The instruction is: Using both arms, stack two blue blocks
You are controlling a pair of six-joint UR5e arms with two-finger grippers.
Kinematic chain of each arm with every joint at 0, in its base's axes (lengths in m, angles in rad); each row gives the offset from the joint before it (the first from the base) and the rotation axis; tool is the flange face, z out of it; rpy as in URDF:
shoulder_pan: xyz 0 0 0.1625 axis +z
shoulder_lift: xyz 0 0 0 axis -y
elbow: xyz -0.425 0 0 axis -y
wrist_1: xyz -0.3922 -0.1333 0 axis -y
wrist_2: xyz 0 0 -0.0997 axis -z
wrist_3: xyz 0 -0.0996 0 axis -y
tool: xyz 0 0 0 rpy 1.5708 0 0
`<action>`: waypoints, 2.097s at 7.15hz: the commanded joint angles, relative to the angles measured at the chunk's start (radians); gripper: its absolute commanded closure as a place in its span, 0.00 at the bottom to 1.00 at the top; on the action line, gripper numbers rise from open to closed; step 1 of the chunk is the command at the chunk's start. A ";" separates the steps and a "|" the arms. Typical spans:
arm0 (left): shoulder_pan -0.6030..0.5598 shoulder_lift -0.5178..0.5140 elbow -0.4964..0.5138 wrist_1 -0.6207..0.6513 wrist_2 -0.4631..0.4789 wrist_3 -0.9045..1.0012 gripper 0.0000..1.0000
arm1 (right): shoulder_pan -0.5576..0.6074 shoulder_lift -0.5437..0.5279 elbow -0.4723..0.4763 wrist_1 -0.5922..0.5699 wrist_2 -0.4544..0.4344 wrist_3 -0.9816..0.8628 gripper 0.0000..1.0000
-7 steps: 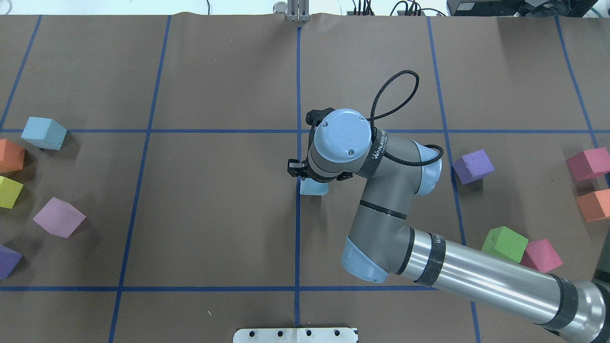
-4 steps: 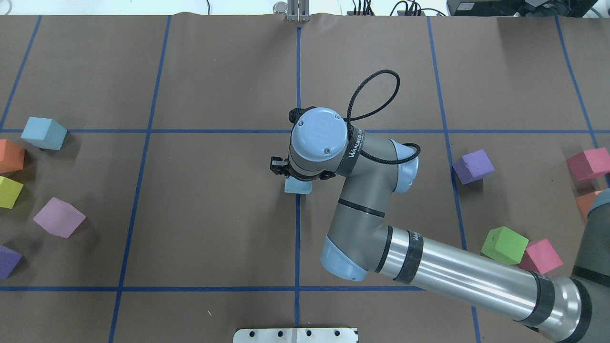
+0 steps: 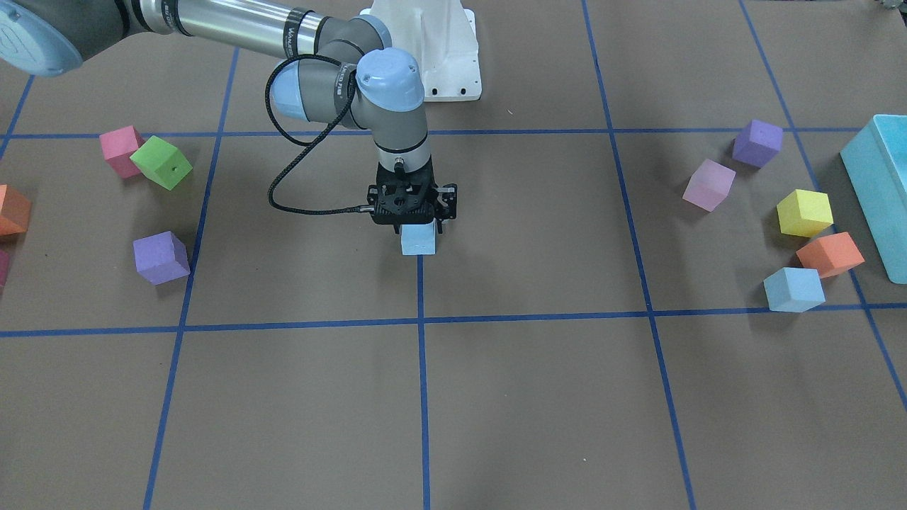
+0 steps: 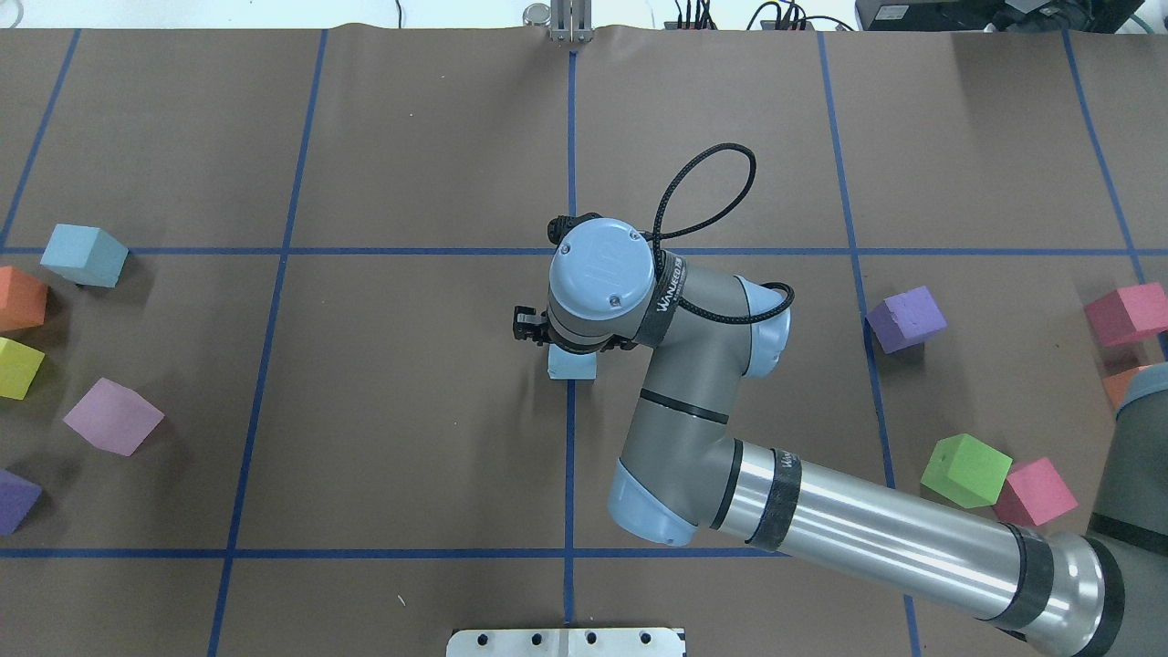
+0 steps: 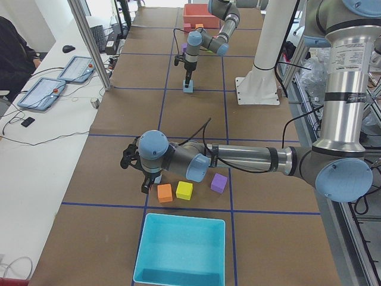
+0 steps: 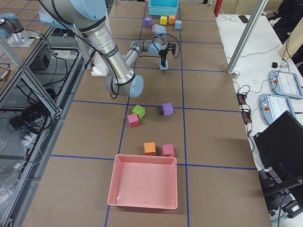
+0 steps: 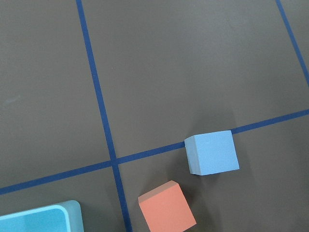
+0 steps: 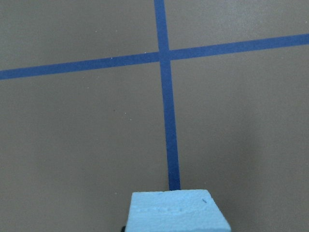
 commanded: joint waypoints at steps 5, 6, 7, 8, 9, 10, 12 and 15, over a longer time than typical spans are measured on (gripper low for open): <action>0.005 -0.028 -0.003 0.003 0.000 -0.084 0.02 | 0.401 -0.044 0.019 -0.092 0.314 -0.356 0.00; 0.009 -0.052 -0.001 0.004 0.009 -0.134 0.02 | 0.511 -0.070 0.036 -0.181 0.401 -0.531 0.00; 0.015 -0.067 0.002 0.003 0.011 -0.170 0.02 | 0.624 -0.124 0.063 -0.253 0.458 -0.748 0.00; 0.049 -0.075 0.008 0.003 0.017 -0.182 0.02 | 0.738 -0.156 0.065 -0.343 0.543 -0.946 0.00; 0.079 -0.116 0.011 0.009 0.079 -0.233 0.02 | 0.825 -0.219 0.094 -0.387 0.567 -1.071 0.00; 0.130 -0.144 0.022 0.009 0.097 -0.300 0.02 | 0.905 -0.248 0.117 -0.475 0.585 -1.202 0.00; 0.236 -0.231 0.110 0.007 0.146 -0.384 0.02 | 1.059 -0.268 0.119 -0.653 0.578 -1.488 0.00; 0.310 -0.264 0.206 -0.008 0.183 -0.388 0.02 | 1.218 -0.432 0.107 -0.669 0.559 -1.716 0.00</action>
